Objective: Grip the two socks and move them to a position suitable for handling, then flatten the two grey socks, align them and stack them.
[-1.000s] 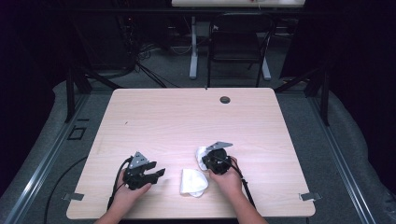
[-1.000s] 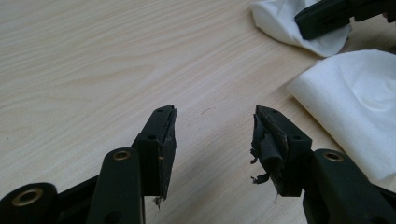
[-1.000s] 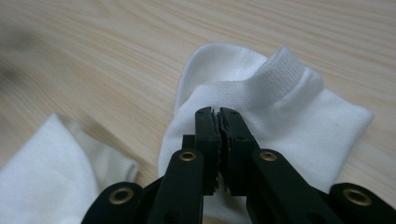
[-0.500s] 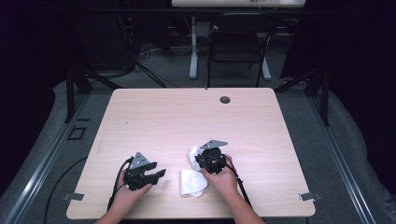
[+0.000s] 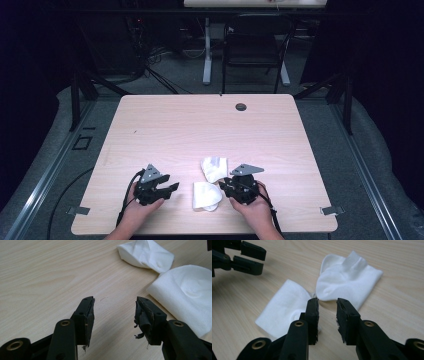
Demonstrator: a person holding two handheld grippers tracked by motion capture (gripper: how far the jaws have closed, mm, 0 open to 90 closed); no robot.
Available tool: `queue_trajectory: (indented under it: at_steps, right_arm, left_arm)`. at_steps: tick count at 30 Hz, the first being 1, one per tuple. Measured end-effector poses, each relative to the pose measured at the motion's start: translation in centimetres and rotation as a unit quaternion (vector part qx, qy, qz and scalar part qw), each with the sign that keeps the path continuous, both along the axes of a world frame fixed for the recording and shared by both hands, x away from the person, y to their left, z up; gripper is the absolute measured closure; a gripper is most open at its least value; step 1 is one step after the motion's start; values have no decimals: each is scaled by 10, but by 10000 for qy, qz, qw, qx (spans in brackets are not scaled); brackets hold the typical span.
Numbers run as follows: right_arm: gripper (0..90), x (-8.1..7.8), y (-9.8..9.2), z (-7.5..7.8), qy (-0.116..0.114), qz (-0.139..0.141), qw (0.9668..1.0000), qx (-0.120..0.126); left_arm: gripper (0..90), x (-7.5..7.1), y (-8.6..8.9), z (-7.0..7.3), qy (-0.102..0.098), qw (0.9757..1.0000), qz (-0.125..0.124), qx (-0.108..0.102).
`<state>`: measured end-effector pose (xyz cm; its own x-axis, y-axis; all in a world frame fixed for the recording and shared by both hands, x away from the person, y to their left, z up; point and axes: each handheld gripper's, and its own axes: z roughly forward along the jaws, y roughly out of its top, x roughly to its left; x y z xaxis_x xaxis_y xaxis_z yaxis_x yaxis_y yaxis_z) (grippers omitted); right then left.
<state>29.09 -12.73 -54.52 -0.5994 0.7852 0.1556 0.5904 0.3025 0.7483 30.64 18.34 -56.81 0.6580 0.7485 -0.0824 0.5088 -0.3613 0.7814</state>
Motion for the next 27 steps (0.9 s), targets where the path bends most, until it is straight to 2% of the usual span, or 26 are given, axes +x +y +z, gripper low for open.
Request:
queue_trajectory:
  at_steps: [3,4,11,18,23,24,25,27]
  right_arm:
    - [706,-2,-2,-6,66,-42,10000,30]
    - [690,-2,-3,-10,157,-71,9997,183]
    - [673,-4,0,-13,153,8,9998,116]
    - [662,-4,4,-17,263,62,9994,238]
    - [733,-4,6,-18,398,140,9989,211]
    - [792,-4,7,-19,455,237,9986,142]
    - [821,-4,8,-19,493,252,9983,190]
    - [850,-4,8,-18,544,284,9979,189]
  left_arm:
    - [496,0,0,0,-2,10000,23,-26]
    - [496,1,0,0,7,10000,31,-21]
    - [496,1,2,0,3,10000,26,-27]
    - [496,1,2,1,1,10000,32,-35]
    - [496,1,1,1,4,10000,8,-17]
    - [496,0,1,1,12,10000,10,-23]
    - [496,0,1,1,10,10000,11,-36]
    - [496,0,1,1,8,10000,6,-43]
